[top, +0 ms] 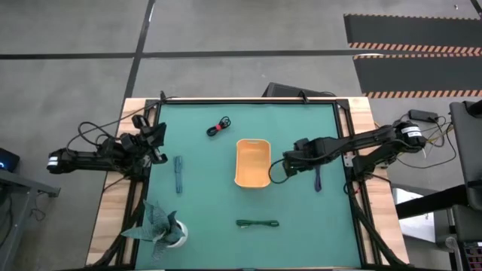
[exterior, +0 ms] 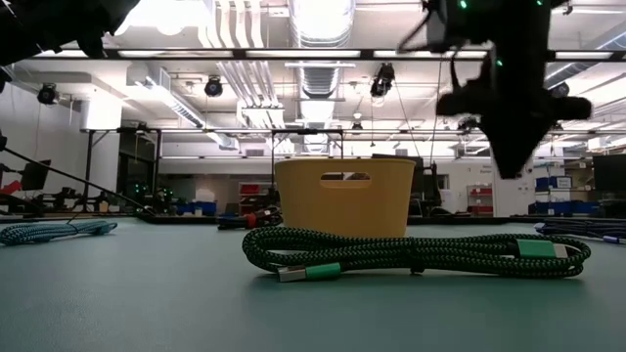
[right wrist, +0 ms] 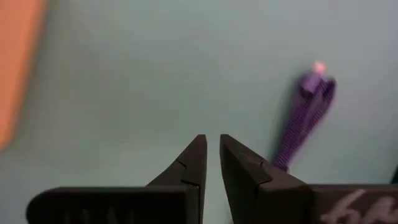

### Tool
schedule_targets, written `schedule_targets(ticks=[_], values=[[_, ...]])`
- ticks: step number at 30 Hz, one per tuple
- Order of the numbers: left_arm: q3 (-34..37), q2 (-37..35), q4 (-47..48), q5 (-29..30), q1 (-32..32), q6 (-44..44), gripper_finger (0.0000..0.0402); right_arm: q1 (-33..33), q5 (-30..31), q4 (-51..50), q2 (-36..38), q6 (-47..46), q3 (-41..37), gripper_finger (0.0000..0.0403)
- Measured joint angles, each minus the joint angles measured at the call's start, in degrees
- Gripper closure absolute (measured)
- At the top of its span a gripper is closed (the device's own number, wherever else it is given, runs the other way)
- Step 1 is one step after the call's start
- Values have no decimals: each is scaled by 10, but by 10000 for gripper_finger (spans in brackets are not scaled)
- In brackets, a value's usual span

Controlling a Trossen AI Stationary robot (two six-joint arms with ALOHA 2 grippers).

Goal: Pick and place USB-C Cables
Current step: Put the purple charger cable into the yellow bin

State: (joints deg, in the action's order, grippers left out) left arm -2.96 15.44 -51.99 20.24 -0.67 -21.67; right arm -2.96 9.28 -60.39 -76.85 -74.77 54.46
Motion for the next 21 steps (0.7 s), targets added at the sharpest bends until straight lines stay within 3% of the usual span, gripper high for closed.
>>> schedule_targets(ticks=[7,16,21], values=[[0,0,0,0,0,0,389,0,-49,-2,5,-23,-62,367],[0,0,0,0,0,0,389,0,-48,-4,9,-35,-76,366],[0,0,0,0,0,0,389,0,-48,-10,9,-49,-77,342]])
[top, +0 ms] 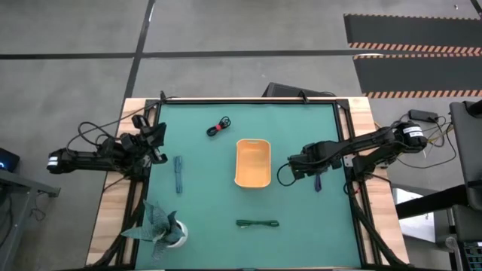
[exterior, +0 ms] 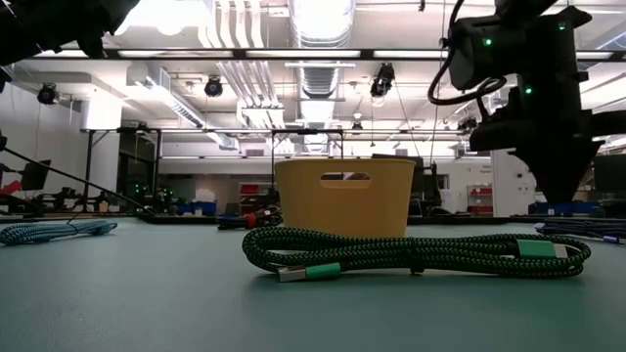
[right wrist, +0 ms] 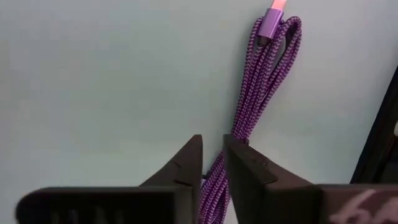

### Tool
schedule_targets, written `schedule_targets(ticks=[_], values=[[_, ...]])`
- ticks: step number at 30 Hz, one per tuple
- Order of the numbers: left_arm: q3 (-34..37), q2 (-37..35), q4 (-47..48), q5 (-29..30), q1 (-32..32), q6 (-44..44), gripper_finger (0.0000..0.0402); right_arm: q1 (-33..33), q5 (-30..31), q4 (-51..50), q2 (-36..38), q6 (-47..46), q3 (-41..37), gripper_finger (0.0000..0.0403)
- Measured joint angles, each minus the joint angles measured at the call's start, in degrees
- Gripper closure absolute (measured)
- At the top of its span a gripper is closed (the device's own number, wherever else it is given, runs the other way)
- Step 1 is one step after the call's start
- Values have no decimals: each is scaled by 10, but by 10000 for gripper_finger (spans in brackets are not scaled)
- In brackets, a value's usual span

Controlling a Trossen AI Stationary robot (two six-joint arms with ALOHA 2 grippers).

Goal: Pick and place USB-C Cables
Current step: Put the purple charger cable into the yellow bin

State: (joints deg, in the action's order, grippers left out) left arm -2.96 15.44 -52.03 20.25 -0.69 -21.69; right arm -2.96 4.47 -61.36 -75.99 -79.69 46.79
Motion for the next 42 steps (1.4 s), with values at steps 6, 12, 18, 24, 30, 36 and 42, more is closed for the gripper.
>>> schedule_targets(ticks=[6,12,18,24,30,36,42], values=[[0,0,0,0,0,0,389,0,16,0,0,-13,-16,270],[0,0,0,0,0,0,389,0,31,3,0,-24,-44,211],[0,0,0,0,0,0,389,-2,31,53,0,-29,-80,195],[0,0,0,0,0,0,389,-2,32,100,1,-28,-104,209],[0,0,0,0,0,0,389,-2,33,110,1,-28,-107,241],[0,0,0,0,0,0,389,-2,46,117,1,-36,-108,280],[0,0,0,0,0,0,389,-2,61,139,1,-39,-117,321]])
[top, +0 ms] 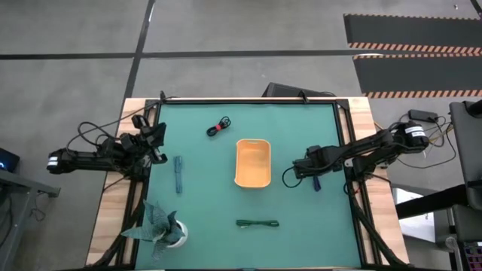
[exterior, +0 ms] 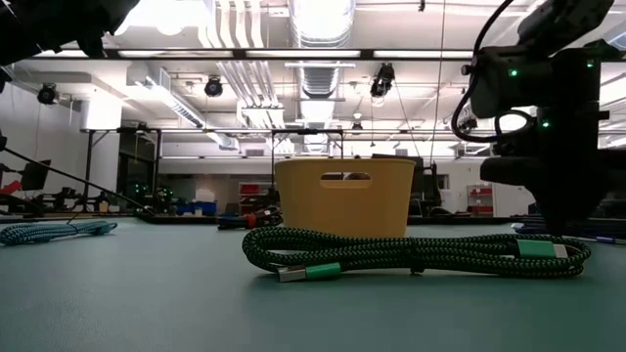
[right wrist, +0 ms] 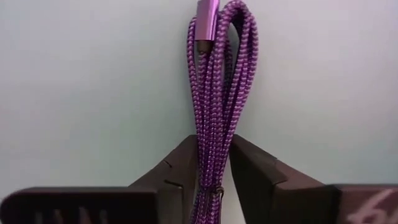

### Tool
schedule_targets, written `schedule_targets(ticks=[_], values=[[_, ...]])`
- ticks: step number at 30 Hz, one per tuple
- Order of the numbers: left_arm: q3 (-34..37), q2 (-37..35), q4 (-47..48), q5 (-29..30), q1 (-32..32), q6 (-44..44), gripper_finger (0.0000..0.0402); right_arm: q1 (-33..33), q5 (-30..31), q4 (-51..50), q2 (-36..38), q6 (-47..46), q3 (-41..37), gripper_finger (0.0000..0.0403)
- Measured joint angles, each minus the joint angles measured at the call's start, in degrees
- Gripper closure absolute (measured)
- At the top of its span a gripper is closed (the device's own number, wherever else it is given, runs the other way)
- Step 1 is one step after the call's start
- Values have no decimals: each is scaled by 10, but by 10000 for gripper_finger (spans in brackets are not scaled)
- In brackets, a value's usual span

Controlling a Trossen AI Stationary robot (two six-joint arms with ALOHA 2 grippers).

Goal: Pick and place USB-C Cables
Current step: Put the purple charger cable into the yellow bin

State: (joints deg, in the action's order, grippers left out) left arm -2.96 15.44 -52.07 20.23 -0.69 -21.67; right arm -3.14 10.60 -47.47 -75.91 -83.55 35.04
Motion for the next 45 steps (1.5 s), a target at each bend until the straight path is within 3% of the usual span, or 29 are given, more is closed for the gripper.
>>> schedule_targets(ticks=[10,23,35,45], values=[[0,0,-1,0,0,0,389,0,1,10,1,-6,-6,384],[0,0,-10,0,0,0,389,1,6,9,43,0,0,382],[0,0,-10,0,0,0,389,1,44,11,56,42,88,381],[0,0,-10,0,0,0,389,1,18,9,56,50,164,381]])
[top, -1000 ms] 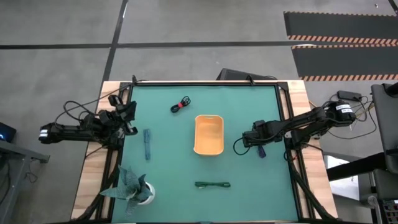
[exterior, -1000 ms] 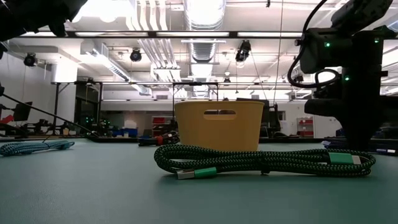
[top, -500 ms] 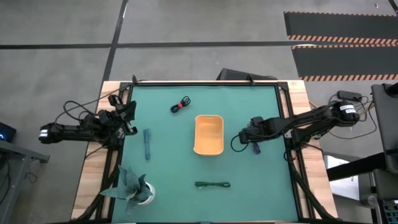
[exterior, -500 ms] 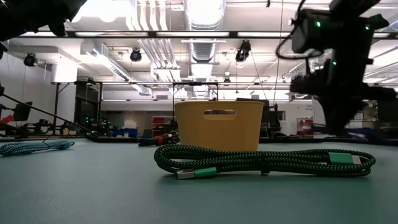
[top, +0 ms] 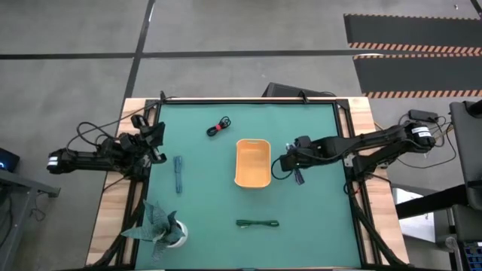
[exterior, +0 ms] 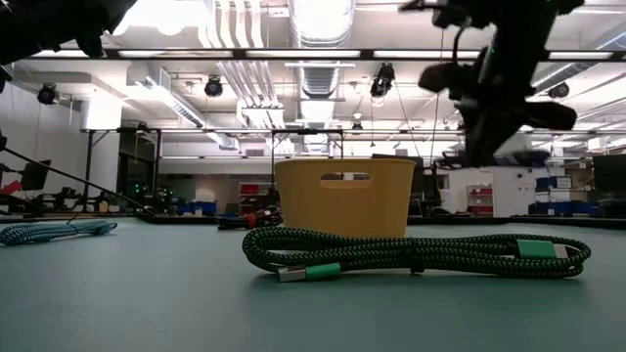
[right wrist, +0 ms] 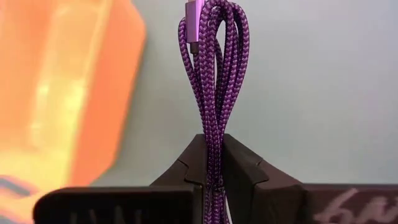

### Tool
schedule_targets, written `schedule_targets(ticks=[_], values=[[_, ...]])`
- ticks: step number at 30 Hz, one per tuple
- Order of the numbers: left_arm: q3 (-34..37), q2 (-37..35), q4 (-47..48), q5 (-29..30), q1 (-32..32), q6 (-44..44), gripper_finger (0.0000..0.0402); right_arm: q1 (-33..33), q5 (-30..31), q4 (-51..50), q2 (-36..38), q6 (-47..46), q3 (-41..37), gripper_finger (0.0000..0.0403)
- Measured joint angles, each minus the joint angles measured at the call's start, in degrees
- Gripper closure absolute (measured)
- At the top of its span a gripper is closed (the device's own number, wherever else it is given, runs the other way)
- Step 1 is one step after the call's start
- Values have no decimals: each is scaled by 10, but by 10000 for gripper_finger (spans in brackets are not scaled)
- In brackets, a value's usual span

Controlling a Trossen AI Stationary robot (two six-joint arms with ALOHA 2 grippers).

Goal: Pick and place USB-C Cables
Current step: Put the purple charger cable into the yellow bin

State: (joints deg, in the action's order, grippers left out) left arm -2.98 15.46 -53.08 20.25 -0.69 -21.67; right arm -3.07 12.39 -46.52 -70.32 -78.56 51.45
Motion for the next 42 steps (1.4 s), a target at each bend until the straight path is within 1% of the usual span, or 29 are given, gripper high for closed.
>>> schedule_targets(ticks=[5,10,12,14,18,23,31,37,42], values=[[0,0,0,0,0,0,389,0,-31,1,0,-60,53,381],[0,0,0,0,0,0,389,0,-33,1,0,-77,101,381],[0,0,0,0,0,0,389,0,-33,2,0,-108,115,381],[0,0,0,0,0,0,389,0,-29,2,0,-122,126,381],[0,0,0,0,0,0,389,0,-1,3,0,-142,133,385],[0,0,0,0,0,0,389,0,7,15,-14,-160,143,387],[0,0,0,0,0,-2,389,3,7,23,-96,-135,208,389],[0,0,0,0,0,-2,389,8,8,14,-156,-108,283,389],[0,0,0,0,0,-2,389,9,17,-18,-205,-108,350,390]])
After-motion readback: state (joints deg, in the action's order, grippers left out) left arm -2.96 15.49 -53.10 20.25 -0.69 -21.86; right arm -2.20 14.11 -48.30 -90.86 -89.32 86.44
